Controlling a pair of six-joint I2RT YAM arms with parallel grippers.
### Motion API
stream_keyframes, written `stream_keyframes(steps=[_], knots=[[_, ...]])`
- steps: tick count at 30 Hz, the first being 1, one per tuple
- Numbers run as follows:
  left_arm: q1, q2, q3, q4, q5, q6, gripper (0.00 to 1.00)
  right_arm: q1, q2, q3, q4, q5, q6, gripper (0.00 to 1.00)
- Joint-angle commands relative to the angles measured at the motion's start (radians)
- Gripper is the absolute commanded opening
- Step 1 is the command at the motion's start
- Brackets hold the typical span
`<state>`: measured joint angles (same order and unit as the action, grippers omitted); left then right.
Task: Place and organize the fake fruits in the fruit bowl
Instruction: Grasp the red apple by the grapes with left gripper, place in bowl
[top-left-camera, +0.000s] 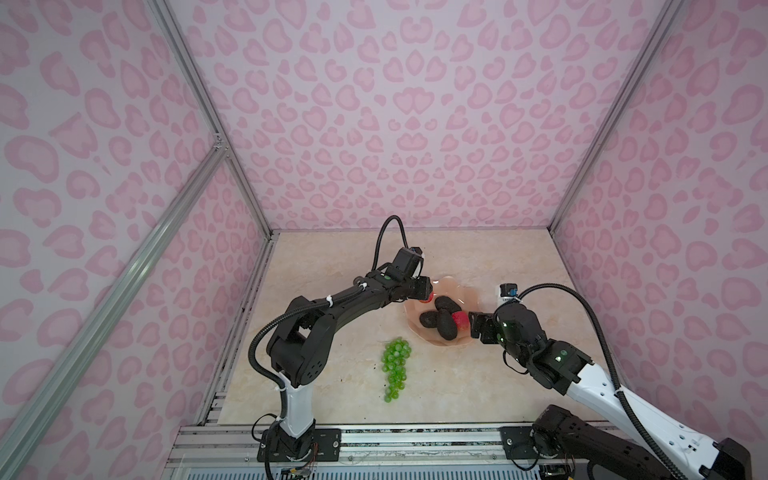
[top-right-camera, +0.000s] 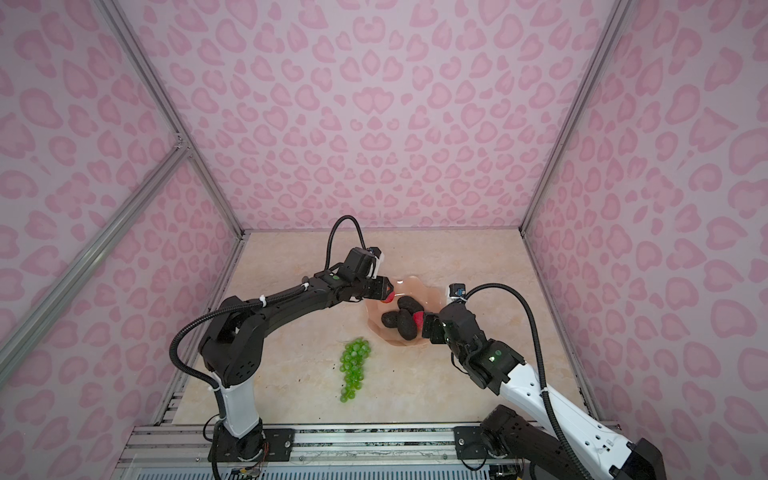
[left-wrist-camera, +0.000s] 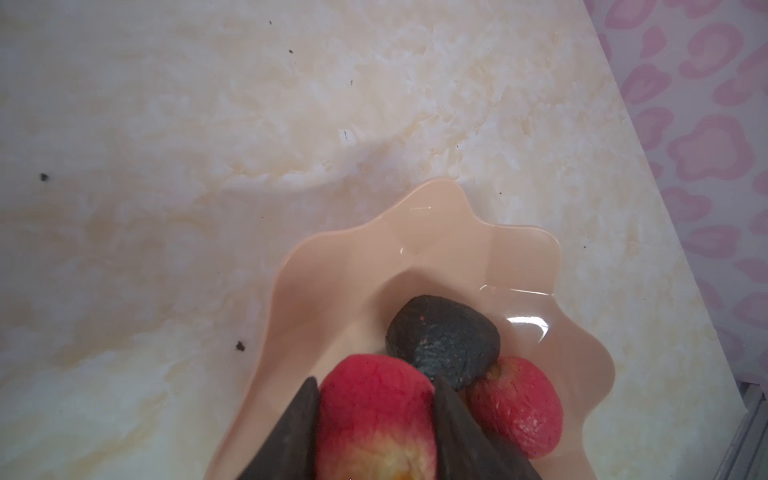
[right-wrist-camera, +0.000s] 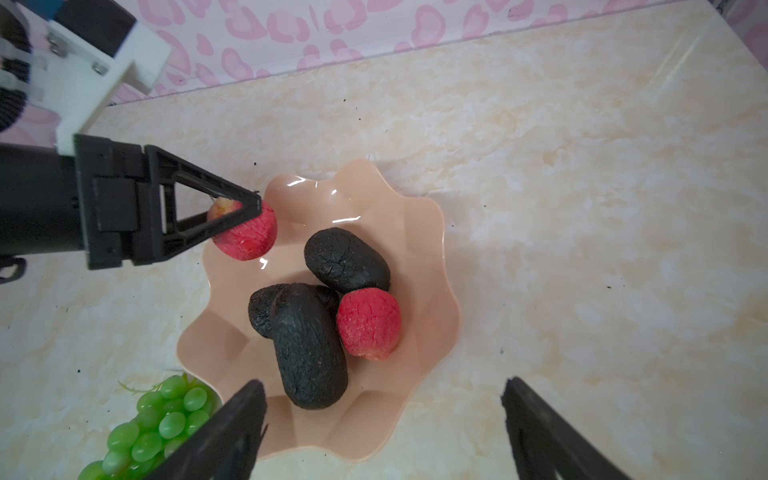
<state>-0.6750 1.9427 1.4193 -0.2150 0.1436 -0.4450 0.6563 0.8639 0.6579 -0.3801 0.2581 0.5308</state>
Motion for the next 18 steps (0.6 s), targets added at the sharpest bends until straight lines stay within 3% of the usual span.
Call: stream_keyframes(steps=[1, 8, 11, 15, 18], knots=[[0.0, 0.042, 0.033, -0.014, 0.01, -0.007, 0.5, -0.002, -0.01, -0.004, -0.014, 0.013, 0.004, 0.89], [-0.002, 0.007, 0.034, 0.006, -0.012, -0.032, 0.65, -0.007, -0.031, -0.001, -0.026, 0.029, -0.005, 0.89], [-0.001, -0.049, 0.022, 0.01, -0.041, -0.039, 0.67, -0.009, -0.03, 0.0, -0.025, 0.029, -0.011, 0.9], [-0.001, -0.23, -0.067, 0.017, -0.123, -0.037, 0.68, -0.012, -0.029, 0.009, -0.031, 0.033, -0.023, 0.89], [-0.001, -0.436, -0.252, 0.027, -0.186, -0.033, 0.7, -0.015, -0.026, 0.007, -0.025, 0.038, -0.029, 0.89]])
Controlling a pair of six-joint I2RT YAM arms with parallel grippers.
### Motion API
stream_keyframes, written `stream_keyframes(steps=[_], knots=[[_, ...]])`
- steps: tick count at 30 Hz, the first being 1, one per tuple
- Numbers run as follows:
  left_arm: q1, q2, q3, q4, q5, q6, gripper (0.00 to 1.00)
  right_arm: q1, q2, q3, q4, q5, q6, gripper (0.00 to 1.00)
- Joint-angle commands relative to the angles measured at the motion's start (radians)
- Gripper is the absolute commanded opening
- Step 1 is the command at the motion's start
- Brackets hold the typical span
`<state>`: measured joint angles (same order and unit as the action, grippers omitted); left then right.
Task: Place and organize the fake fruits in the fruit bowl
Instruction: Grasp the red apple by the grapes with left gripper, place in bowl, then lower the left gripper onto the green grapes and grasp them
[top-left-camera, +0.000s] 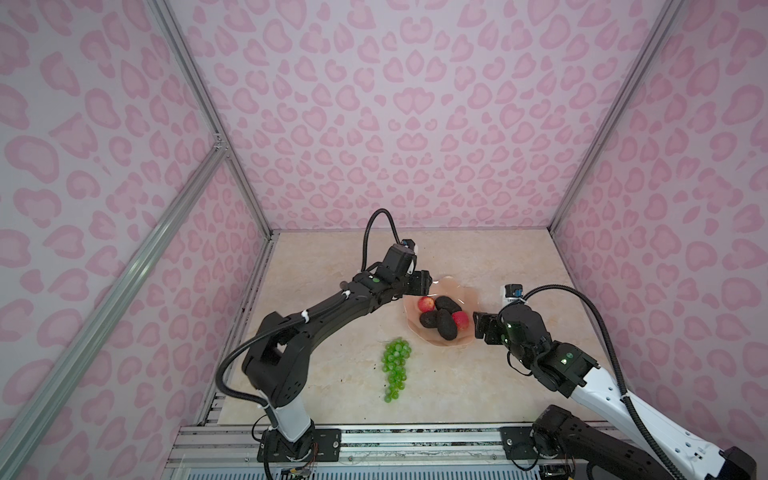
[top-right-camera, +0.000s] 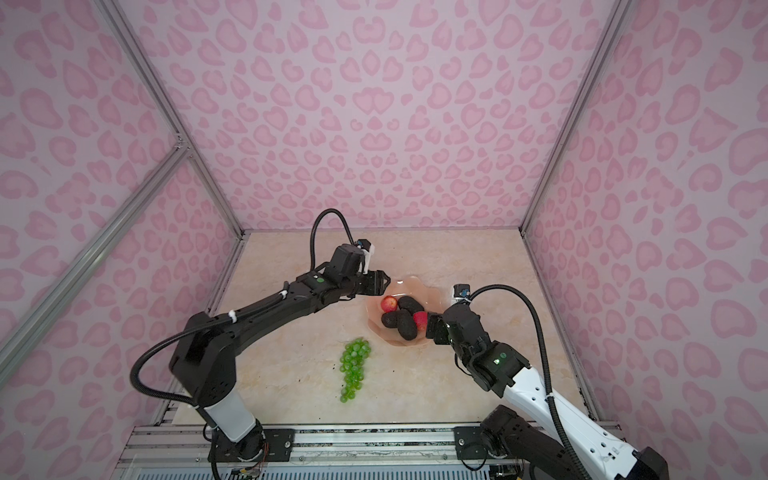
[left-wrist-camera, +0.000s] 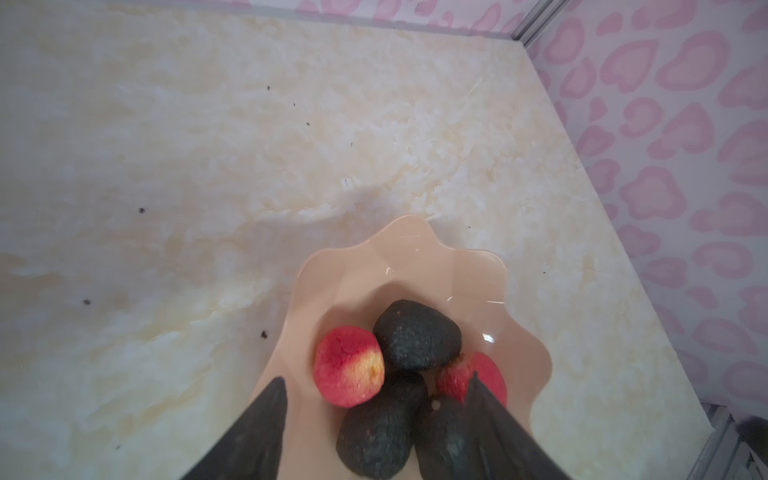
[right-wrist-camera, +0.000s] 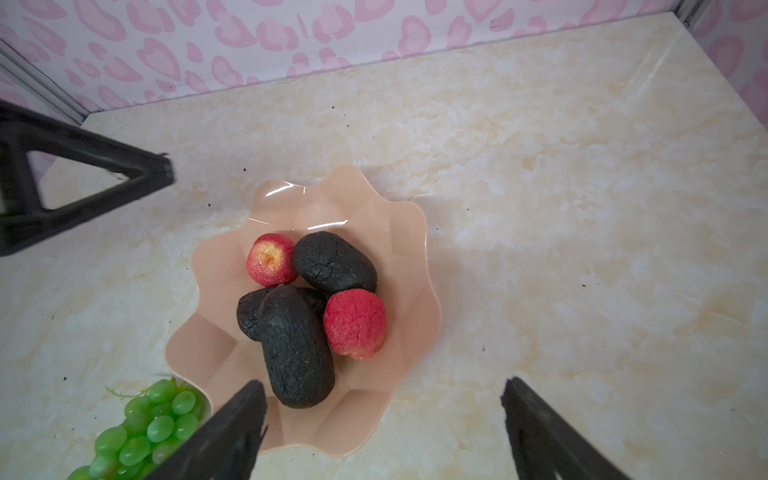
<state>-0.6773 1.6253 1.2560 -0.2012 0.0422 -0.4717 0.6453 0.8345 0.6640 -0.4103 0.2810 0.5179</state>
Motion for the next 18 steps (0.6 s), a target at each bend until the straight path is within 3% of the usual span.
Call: stream_keyframes(steps=[1, 6, 10, 18], knots=[[0.001, -0.196, -0.158, 0.016, -0.105, -0.008, 0.71, -0.005, 0.007, -0.001, 0.011, 0.015, -0.016, 0.89], [-0.011, -0.52, -0.493, 0.03, -0.158, -0.033, 0.74, -0.007, 0.034, -0.007, 0.046, 0.015, -0.017, 0.9], [-0.042, -0.701, -0.721, 0.11, -0.169, -0.065, 0.76, -0.006, 0.052, -0.009, 0.082, 0.008, -0.024, 0.91], [-0.115, -0.791, -0.917, 0.279, -0.215, -0.074, 0.78, -0.006, 0.034, -0.027, 0.097, -0.01, -0.006, 0.91]])
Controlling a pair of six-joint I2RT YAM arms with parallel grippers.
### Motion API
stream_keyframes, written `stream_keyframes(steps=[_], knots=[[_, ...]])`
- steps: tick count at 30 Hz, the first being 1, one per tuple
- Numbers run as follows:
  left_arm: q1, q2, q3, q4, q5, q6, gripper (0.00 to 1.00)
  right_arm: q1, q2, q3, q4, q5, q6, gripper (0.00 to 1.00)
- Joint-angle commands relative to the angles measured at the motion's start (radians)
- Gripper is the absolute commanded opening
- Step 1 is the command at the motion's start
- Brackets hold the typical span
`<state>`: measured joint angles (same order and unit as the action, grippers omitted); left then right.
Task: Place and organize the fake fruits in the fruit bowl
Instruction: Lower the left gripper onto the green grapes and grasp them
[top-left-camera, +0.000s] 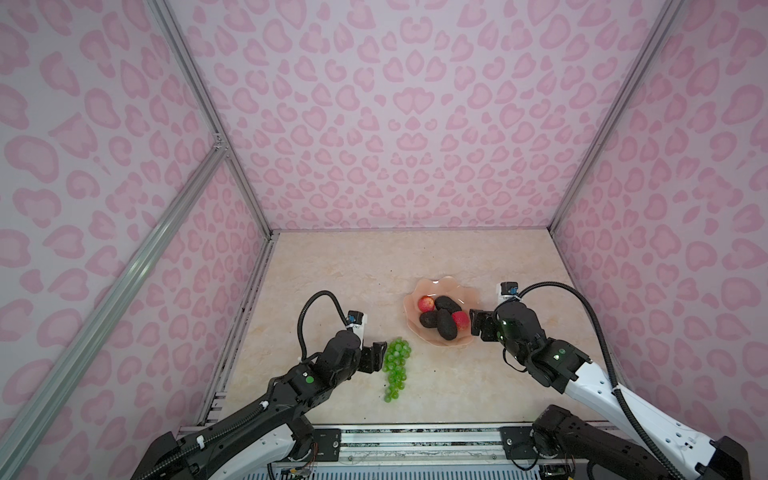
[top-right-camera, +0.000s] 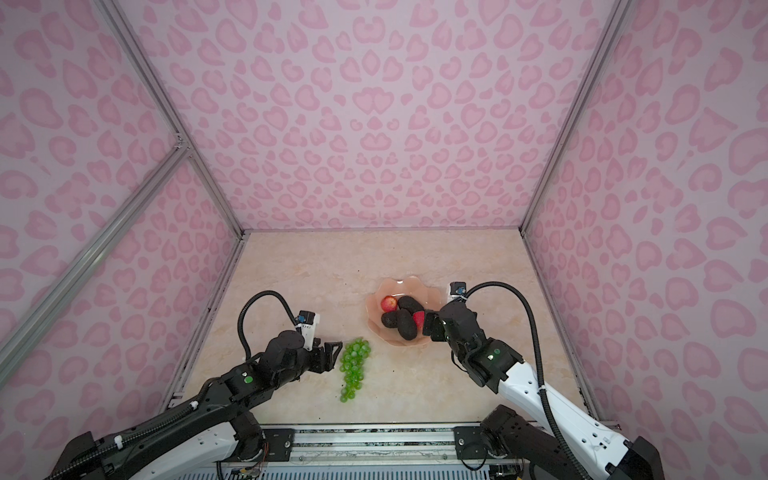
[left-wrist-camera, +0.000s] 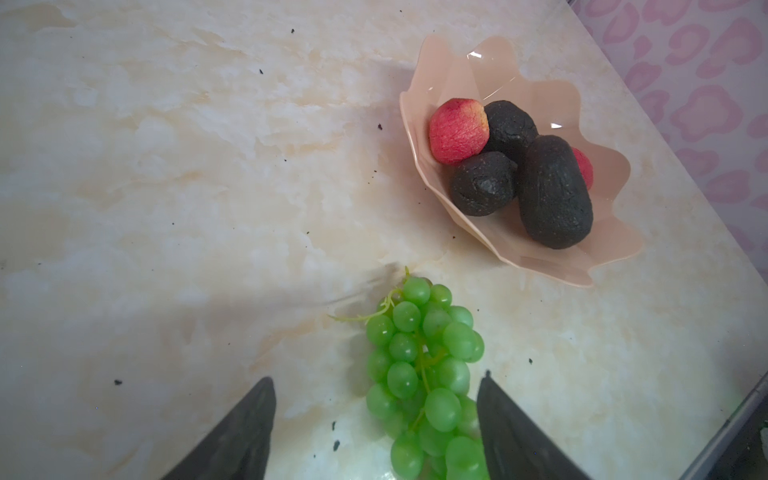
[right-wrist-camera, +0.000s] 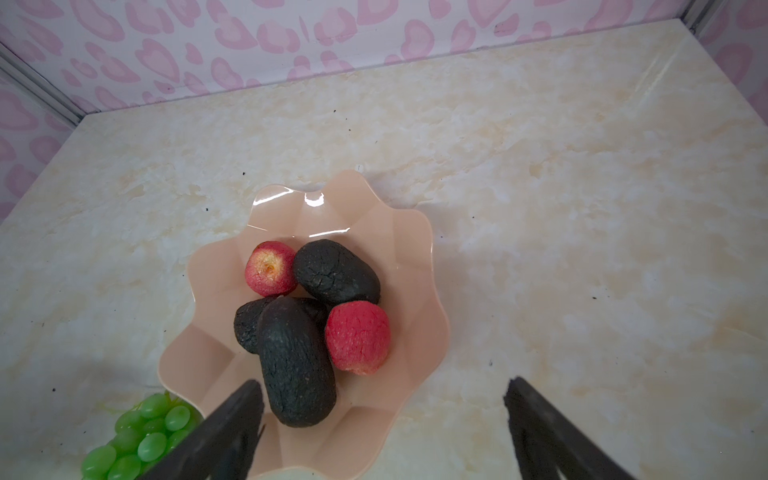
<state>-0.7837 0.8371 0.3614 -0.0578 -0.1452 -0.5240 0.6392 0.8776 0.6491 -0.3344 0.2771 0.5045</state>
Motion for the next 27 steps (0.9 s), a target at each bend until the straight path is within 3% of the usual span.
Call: stream_keyframes(steps=[1, 9, 19, 27], knots=[[-0.015, 0.012, -0.028, 0.156, -0.025, -0.025, 0.78, 0.0, -0.018, -0.015, 0.018, -0.003, 0.011, 0.91], [-0.109, 0.174, -0.004, 0.239, -0.001, -0.002, 0.8, -0.001, -0.064, -0.027, -0.009, 0.011, 0.025, 0.91], [-0.12, 0.427, 0.057, 0.309, 0.068, -0.022, 0.8, 0.0, -0.088, -0.041, -0.016, 0.016, 0.032, 0.91], [-0.121, 0.558, 0.062, 0.368, 0.062, -0.06, 0.69, -0.004, -0.133, -0.052, -0.036, 0.038, 0.03, 0.91]])
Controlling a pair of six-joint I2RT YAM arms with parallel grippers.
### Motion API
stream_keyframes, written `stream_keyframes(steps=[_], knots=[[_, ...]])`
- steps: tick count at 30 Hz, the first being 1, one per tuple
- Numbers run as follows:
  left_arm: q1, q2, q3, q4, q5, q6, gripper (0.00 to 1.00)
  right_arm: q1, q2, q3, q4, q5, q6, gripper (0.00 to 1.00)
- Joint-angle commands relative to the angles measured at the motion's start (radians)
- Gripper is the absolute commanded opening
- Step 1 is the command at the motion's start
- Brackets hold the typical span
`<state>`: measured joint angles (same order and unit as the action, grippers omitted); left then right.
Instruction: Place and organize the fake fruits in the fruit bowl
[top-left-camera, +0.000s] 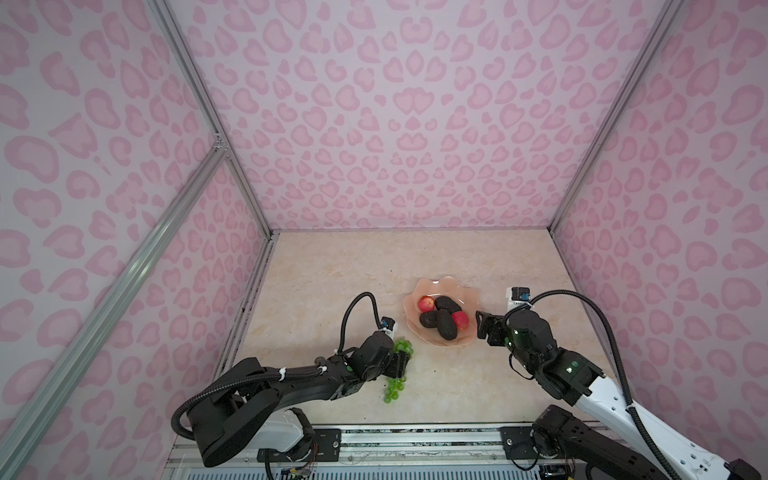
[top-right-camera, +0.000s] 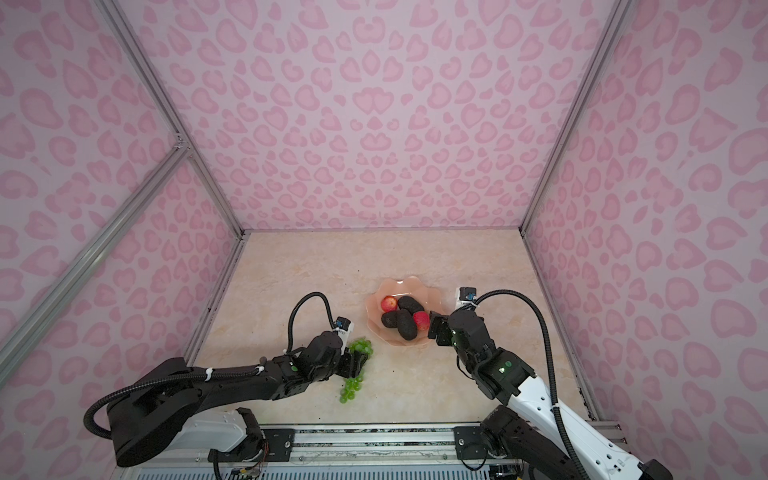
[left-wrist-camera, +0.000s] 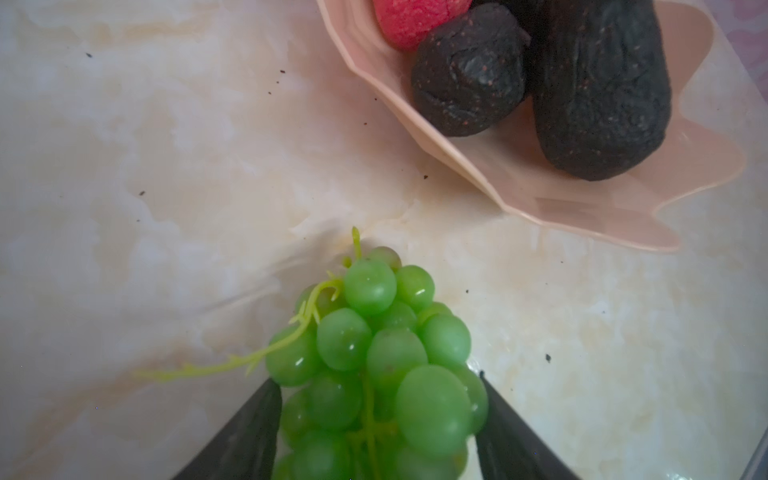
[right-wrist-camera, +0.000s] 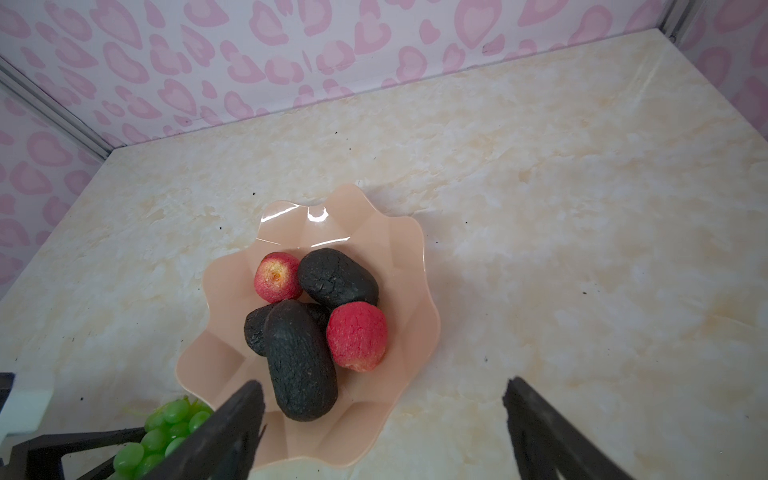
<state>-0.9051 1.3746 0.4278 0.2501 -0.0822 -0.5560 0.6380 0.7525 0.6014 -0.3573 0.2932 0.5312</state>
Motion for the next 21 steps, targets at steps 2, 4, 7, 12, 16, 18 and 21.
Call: stream_keyframes(steps=[2, 4, 7, 12, 16, 18, 21], knots=[[0.0, 0.025, -0.025, 0.081, -0.01, -0.033, 0.64, -0.002, -0.013, -0.003, -0.014, 0.024, 0.0, 0.91], [-0.002, 0.006, -0.046, 0.104, -0.01, -0.034, 0.56, -0.006, -0.015, -0.002, -0.015, 0.026, -0.001, 0.9], [-0.003, -0.06, -0.069, 0.115, -0.016, -0.023, 0.47, -0.009, -0.013, -0.003, -0.01, 0.026, -0.001, 0.9], [-0.003, -0.242, -0.088, 0.061, -0.055, 0.005, 0.42, -0.01, -0.013, 0.0, -0.004, 0.027, 0.001, 0.9], [-0.002, -0.401, -0.064, -0.011, -0.065, 0.037, 0.42, -0.011, -0.02, 0.005, -0.007, 0.033, 0.001, 0.9], [-0.002, -0.445, -0.042, -0.051, -0.069, 0.054, 0.44, -0.011, -0.022, 0.005, -0.007, 0.033, 0.0, 0.9], [-0.002, -0.436, -0.02, -0.134, -0.062, 0.065, 0.6, -0.013, -0.022, 0.006, -0.006, 0.029, 0.002, 0.89]])
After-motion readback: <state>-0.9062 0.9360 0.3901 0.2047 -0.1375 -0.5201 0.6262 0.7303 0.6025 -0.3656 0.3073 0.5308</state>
